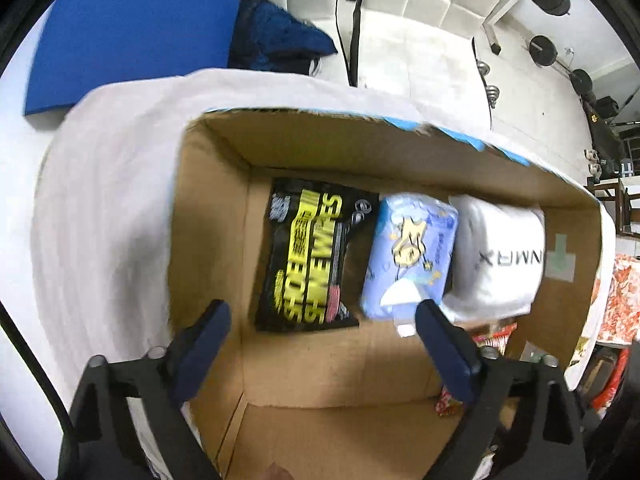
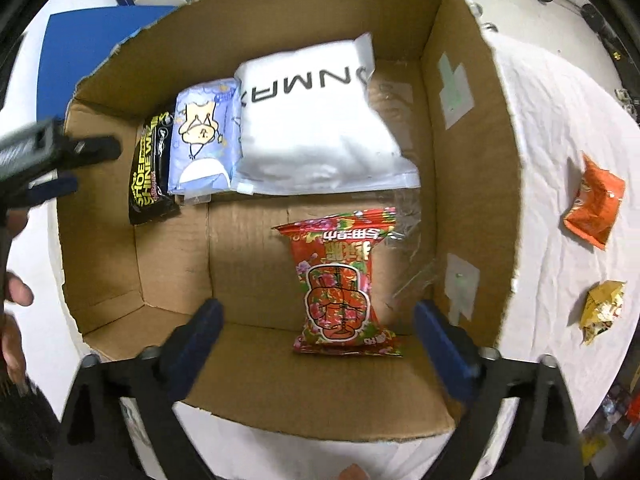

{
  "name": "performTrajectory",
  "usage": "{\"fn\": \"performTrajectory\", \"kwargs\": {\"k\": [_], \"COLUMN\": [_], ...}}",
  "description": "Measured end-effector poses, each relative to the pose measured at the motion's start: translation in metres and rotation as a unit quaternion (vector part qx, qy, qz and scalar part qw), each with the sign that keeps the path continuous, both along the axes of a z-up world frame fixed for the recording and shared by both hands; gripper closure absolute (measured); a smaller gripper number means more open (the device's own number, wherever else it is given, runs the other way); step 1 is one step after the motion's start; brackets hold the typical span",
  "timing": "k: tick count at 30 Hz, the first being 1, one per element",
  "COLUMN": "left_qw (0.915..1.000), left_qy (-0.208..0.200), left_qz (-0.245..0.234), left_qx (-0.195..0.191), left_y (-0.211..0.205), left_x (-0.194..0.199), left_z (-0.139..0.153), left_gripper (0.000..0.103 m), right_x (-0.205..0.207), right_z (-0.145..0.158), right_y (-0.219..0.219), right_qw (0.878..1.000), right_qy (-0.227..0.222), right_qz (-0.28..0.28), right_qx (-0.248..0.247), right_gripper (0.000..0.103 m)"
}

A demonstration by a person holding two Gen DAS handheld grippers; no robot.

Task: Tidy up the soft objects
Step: 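Lower both packs into the box beside the tissue pack and release them, then withdraw both tools from the box toward the orange and yellow bags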

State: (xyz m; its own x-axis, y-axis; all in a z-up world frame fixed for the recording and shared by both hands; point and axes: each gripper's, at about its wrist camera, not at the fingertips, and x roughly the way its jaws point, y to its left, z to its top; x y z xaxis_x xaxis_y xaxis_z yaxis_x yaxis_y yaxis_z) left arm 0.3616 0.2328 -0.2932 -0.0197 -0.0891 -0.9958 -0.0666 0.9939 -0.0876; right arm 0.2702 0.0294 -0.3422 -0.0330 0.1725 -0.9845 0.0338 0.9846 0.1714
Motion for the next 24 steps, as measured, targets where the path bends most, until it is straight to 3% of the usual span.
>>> {"fn": "performTrajectory", "kwargs": {"k": [2,14,24], "left_qw": [0.9998,0.994,0.9837], "left_qy": [-0.02,-0.104,-0.169], "left_qz": [0.005,0.019,0.003], "left_qx": [0.002,0.026,0.062], "left_y": [0.002,-0.008,-0.026], "left_x": [-0.016,-0.128,-0.178], "left_z": [0.011,0.049,0.104], "left_gripper": [0.001,0.001,0.001], "right_x": [-0.004,-0.044,-0.091], "right_z": [0.006,0.056,0.116], "right_y": [-0.001,0.005,-0.007], "right_qw": [1.0,0.997,0.99], "right_qy": [-0.009,-0.069,-0.137], "right_qz": [0.001,0.027,0.029], "right_qx": [-0.005,-0.027,-0.024], "right_gripper": [0.0,0.0,0.0]}}
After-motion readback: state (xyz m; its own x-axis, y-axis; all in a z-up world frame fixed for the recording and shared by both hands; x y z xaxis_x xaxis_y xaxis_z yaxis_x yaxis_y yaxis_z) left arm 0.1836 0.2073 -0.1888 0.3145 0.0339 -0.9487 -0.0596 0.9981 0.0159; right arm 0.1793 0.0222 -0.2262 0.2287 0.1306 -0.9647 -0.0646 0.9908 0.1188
